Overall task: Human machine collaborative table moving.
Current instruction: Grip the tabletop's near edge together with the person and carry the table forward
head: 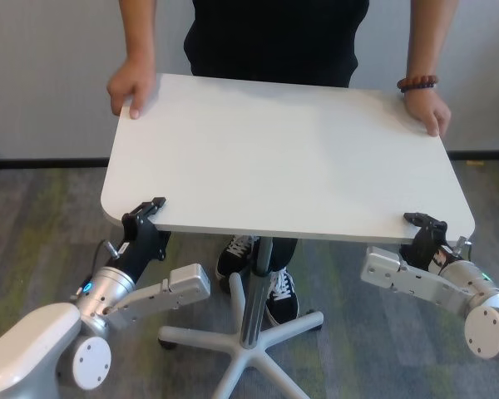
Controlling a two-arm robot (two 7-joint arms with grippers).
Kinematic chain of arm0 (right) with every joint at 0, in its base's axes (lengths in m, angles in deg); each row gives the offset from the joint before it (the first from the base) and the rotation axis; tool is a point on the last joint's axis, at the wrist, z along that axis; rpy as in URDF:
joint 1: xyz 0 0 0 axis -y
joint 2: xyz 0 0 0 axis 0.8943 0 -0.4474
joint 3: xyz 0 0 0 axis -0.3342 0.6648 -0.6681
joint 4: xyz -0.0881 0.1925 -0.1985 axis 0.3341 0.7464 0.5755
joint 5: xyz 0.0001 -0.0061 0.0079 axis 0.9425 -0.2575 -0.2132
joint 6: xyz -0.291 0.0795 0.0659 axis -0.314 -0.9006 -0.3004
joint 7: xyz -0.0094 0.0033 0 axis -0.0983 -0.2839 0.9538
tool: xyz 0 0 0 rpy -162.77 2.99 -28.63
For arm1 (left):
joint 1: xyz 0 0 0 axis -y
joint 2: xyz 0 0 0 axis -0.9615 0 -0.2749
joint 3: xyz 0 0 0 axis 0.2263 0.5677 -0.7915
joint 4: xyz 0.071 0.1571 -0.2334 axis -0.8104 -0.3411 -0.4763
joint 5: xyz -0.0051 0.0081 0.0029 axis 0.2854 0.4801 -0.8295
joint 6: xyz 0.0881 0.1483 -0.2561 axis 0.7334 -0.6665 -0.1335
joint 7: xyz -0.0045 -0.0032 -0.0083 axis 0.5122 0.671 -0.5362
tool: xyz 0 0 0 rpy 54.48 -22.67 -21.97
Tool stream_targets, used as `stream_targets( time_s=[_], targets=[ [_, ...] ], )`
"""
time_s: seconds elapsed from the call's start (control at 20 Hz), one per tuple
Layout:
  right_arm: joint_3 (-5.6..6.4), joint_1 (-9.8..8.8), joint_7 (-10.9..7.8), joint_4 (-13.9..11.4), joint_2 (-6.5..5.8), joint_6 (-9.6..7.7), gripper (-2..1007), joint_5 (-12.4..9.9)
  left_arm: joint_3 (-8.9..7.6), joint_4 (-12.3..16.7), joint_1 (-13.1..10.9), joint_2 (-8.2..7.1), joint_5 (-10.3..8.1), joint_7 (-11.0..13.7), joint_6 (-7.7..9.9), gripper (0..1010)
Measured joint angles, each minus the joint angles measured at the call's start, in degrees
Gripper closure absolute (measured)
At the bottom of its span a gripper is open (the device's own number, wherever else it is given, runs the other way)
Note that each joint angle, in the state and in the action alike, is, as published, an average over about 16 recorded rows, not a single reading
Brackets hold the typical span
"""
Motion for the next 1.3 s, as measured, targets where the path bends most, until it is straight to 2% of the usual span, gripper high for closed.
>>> stream_targets(
  time_s=[0.35, 0.65, 1.3],
  targets=[
    [-0.03, 0.00, -0.31, 0.00, -0.03, -0.05, 587, 0.04, -0.02, 0.02, 0.03, -0.01, -0.04, 0.00, 0.00, 669],
    [-0.07, -0.02, -0.64, 0.02, -0.05, -0.12, 465, 0.07, -0.06, 0.07, 0.10, -0.01, -0.09, 0.00, -0.01, 585],
    [-0.11, -0.04, -0.99, 0.12, -0.06, -0.20, 106, 0.10, -0.11, 0.14, 0.22, -0.01, -0.19, -0.02, -0.04, 203]
  ],
)
